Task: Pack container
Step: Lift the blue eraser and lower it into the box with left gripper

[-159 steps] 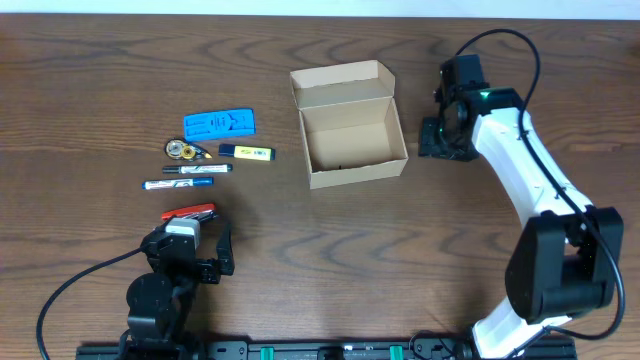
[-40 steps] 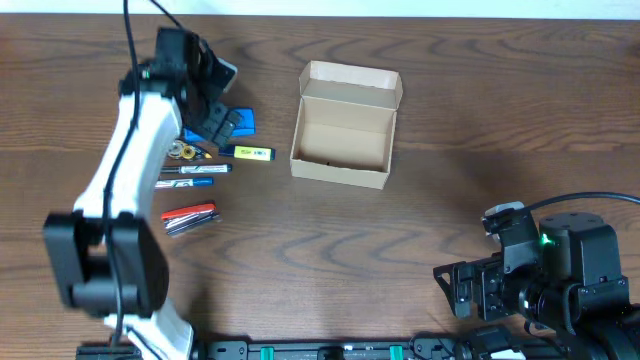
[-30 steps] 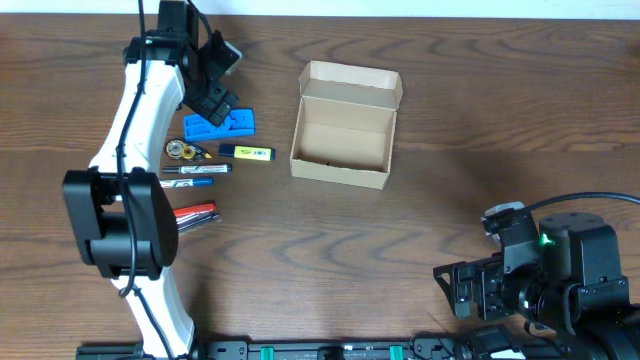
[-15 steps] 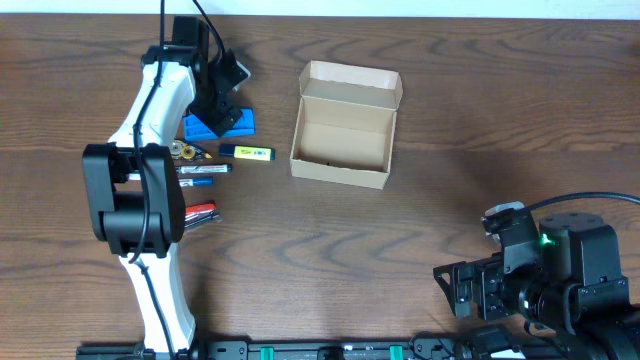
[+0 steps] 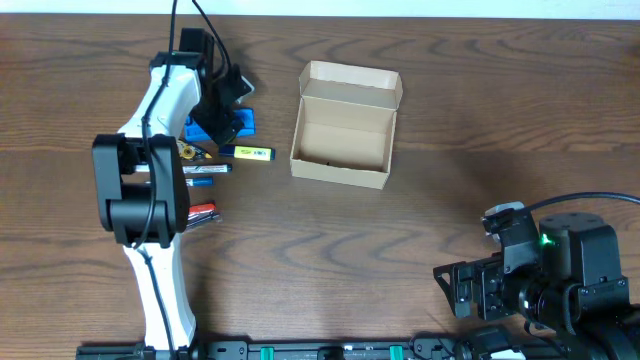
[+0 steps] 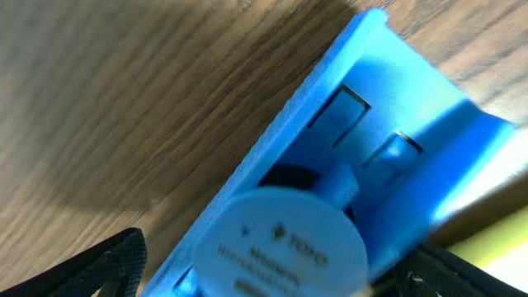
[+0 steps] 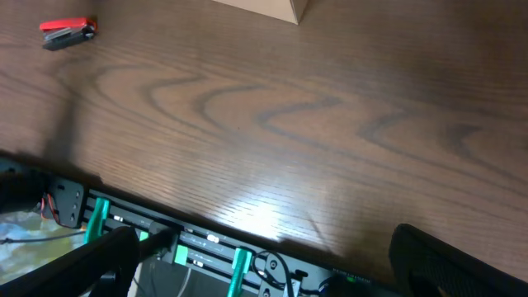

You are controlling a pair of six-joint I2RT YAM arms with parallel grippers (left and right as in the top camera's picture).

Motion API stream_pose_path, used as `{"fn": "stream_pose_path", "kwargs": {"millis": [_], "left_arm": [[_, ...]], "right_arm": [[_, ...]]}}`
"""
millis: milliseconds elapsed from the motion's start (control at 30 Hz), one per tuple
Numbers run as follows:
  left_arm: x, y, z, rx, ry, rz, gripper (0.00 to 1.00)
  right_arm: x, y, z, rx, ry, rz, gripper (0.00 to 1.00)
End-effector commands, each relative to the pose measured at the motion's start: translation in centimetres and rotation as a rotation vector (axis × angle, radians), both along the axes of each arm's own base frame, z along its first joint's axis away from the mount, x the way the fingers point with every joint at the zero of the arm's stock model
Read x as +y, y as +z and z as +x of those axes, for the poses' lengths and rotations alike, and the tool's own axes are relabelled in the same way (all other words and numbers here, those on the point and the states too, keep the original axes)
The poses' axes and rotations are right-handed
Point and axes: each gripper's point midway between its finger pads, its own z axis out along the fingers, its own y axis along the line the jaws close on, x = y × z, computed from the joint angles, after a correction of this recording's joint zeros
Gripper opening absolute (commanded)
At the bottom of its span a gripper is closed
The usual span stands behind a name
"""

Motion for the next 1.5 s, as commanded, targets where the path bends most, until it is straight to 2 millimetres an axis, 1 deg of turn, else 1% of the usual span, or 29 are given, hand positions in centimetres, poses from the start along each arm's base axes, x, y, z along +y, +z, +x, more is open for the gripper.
{"fn": "stream_pose_path", "kwargs": {"millis": [0, 67, 133, 167, 200, 300, 367, 433, 500, 567, 633, 700, 800, 833, 867, 900, 1000, 1033, 1133, 1233, 1300, 1400, 1467], "left_arm": [[0.2, -0.9, 0.5, 0.003, -0.011, 0.006, 0.95], [0.2, -1.1, 0.5, 0.003, -0.011, 0.006, 0.96], [0.2, -1.1, 0.5, 0.004, -0.011, 0.006, 1.00], [0.2, -1.1, 0.5, 0.004, -0.010, 0.005, 0.93], [0.2, -1.1, 0.5, 0.005, -0.010, 0.006, 0.90], [0.2, -1.1, 0.4, 0.007, -0.006, 0.009, 0.76], [0.2, -1.1, 0.4, 0.009, -0.002, 0.009, 0.64], [0.4, -1.1, 0.4, 0.008, 0.014, 0.015, 0.61], [0.7, -1.1, 0.4, 0.007, 0.021, 0.031, 0.50], [1.0, -1.1, 0.5, 0.002, 0.047, 0.050, 0.44], [1.1, -0.7, 0.8, -0.010, 0.081, 0.054, 0.36], [1.1, 0.2, 1.4, -0.030, 0.130, 0.047, 0.33], [0.7, 2.6, 2.3, -0.067, 0.176, 0.031, 0.29], [0.5, 3.8, 2.6, -0.083, 0.180, 0.028, 0.29], [0.0, 5.7, 2.8, -0.105, 0.179, 0.021, 0.28], [-0.4, 6.9, 2.9, -0.118, 0.174, 0.018, 0.28], [-2.3, 11.4, 2.7, -0.163, 0.163, -0.006, 0.26], [-3.1, 12.9, 2.5, -0.181, 0.173, -0.019, 0.26], [-5.5, 16.8, 1.7, -0.240, 0.230, -0.071, 0.27], [-8.0, 19.8, 0.5, -0.280, 0.275, -0.136, 0.28], [-9.8, 21.2, -1.1, -0.274, 0.244, -0.164, 0.28], [-12.4, 22.5, -3.7, -0.246, 0.172, -0.182, 0.28], [-14.4, 22.7, -5.6, -0.211, 0.088, -0.194, 0.28]], "right_arm": [[0.0, 0.4, 0.1, -0.014, 0.005, 0.000, 0.99], [0.0, 0.3, 0.1, -0.013, 0.005, 0.000, 0.99], [0.0, 0.4, 0.1, -0.014, 0.005, 0.000, 0.99], [0.0, 0.3, 0.1, -0.013, 0.005, 0.000, 0.99], [0.0, 0.3, 0.1, -0.013, 0.005, 0.000, 0.99], [0.0, 0.3, 0.1, -0.013, 0.005, 0.000, 0.99], [0.0, 0.3, 0.1, -0.013, 0.005, 0.000, 0.99], [0.0, 0.3, 0.1, -0.013, 0.005, -0.001, 0.99], [0.0, 0.3, 0.1, -0.013, 0.005, -0.001, 0.99], [0.0, 0.3, 0.1, -0.013, 0.005, -0.001, 0.99], [0.0, 0.3, 0.1, -0.013, 0.005, -0.001, 0.99], [0.0, 0.3, 0.1, -0.013, 0.005, -0.001, 0.99], [0.0, 0.3, 0.1, -0.013, 0.005, 0.000, 0.99], [0.0, 0.3, 0.1, -0.013, 0.005, -0.001, 0.99], [0.0, 0.3, 0.1, -0.013, 0.005, 0.000, 0.99], [0.0, 0.3, 0.1, -0.013, 0.005, -0.001, 0.99], [0.0, 0.3, 0.1, -0.013, 0.005, -0.001, 0.99], [0.0, 0.3, 0.1, -0.013, 0.005, 0.000, 0.99], [0.0, 0.4, 0.1, -0.014, 0.005, 0.000, 0.99], [0.0, 0.3, 0.1, -0.013, 0.005, 0.000, 0.99], [0.0, 0.4, 0.1, -0.014, 0.005, -0.001, 0.99], [0.0, 0.3, 0.1, -0.013, 0.005, 0.000, 0.99], [0.0, 0.3, 0.1, -0.013, 0.005, 0.000, 0.99]]}}
